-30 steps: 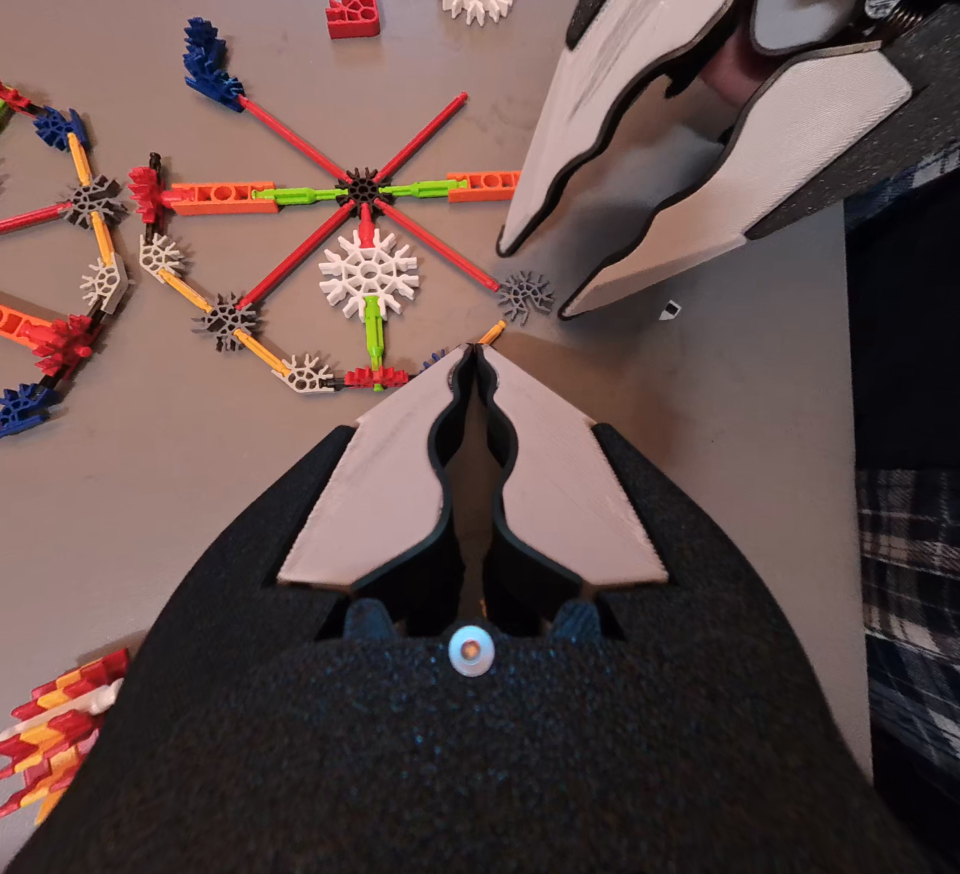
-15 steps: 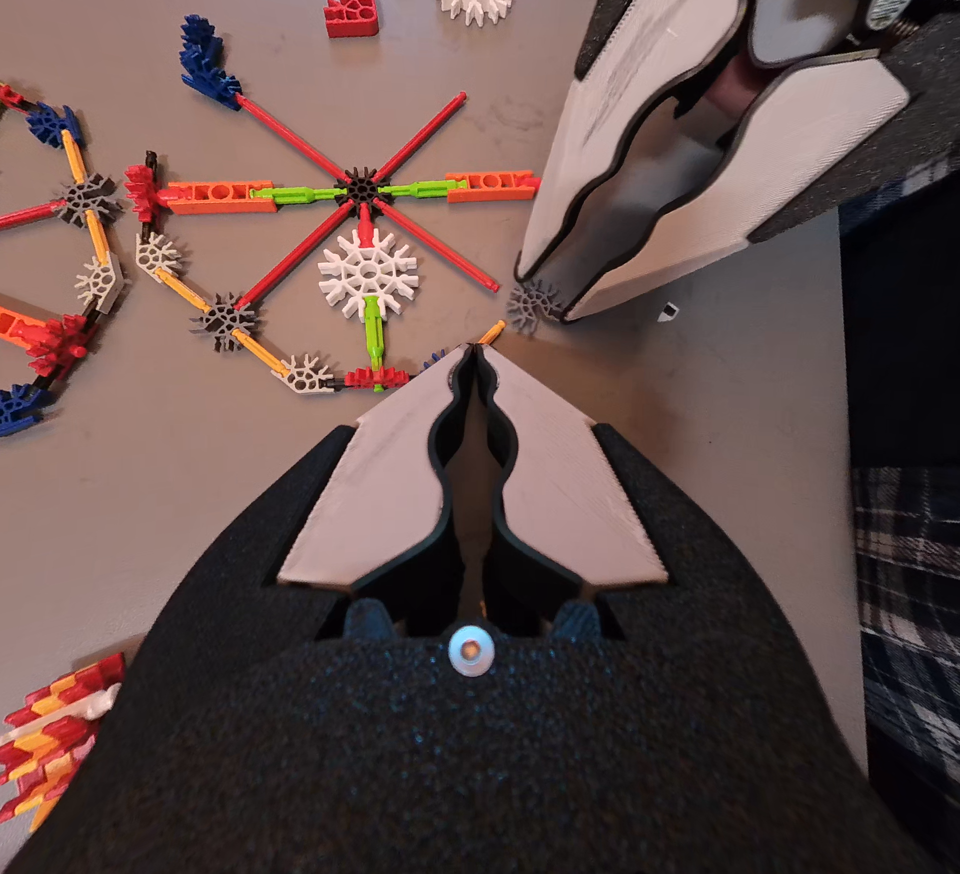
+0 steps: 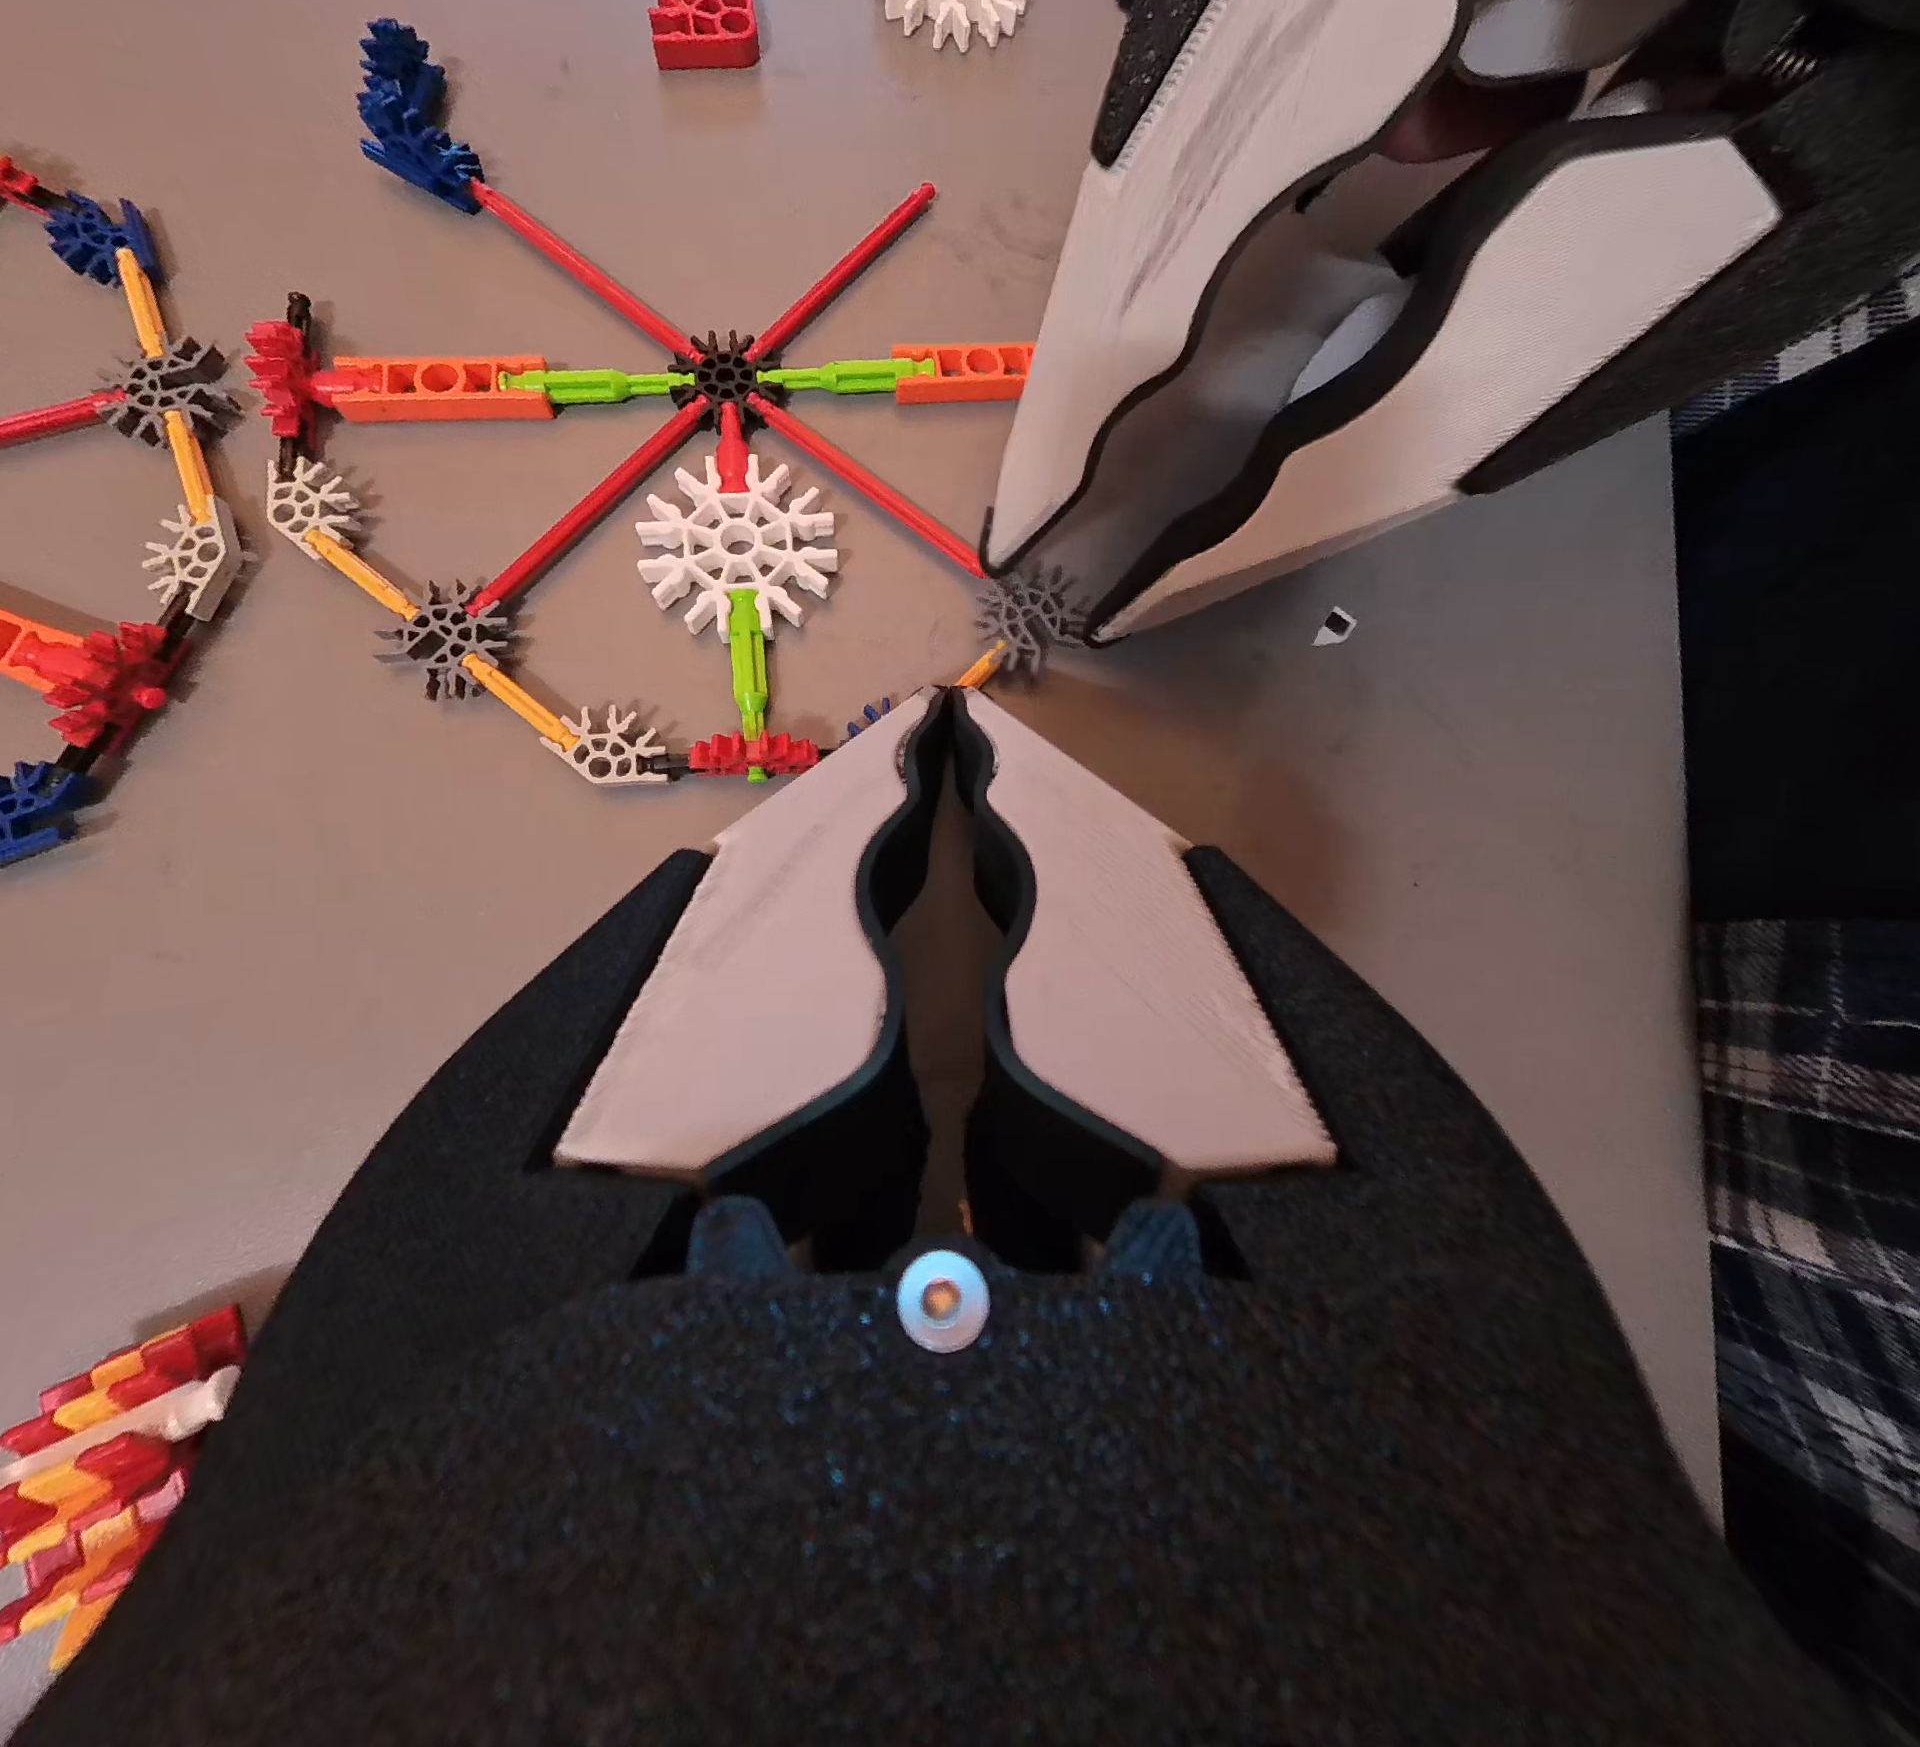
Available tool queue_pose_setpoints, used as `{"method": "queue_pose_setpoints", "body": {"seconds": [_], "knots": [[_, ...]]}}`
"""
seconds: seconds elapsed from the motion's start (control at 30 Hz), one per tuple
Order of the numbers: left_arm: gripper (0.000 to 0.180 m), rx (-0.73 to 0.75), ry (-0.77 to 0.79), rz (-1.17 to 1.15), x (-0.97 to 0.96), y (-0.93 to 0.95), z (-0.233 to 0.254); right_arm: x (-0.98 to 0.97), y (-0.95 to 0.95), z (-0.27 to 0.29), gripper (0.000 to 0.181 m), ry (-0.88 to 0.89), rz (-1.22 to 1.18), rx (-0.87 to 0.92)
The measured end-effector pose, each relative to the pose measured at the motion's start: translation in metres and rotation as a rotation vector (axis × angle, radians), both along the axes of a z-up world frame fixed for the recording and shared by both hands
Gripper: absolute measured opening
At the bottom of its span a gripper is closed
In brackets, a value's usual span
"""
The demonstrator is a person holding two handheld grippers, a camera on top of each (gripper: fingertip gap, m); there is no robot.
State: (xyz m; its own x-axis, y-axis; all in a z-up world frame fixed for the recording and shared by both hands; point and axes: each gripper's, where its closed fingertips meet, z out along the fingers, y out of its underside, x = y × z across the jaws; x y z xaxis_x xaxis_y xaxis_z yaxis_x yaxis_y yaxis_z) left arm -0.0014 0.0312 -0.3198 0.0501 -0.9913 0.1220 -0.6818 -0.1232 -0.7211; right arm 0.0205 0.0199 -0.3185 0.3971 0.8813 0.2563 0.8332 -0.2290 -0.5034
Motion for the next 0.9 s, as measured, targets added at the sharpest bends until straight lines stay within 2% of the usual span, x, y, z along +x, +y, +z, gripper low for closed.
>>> {"method": "queue_pose_setpoints", "body": {"seconds": [0.67, 0.9], "knots": [[0.000, 0.004, 0.012, 0.010, 0.004, 0.000, 0.002, 0.001, -0.001, -0.004, 0.018, -0.089, 0.083, -0.079], [0.000, -0.024, -0.053, 0.019, 0.014, -0.002, 0.015, 0.000, -0.001, -0.004, 0.018, -0.079, 0.093, -0.089]]}}
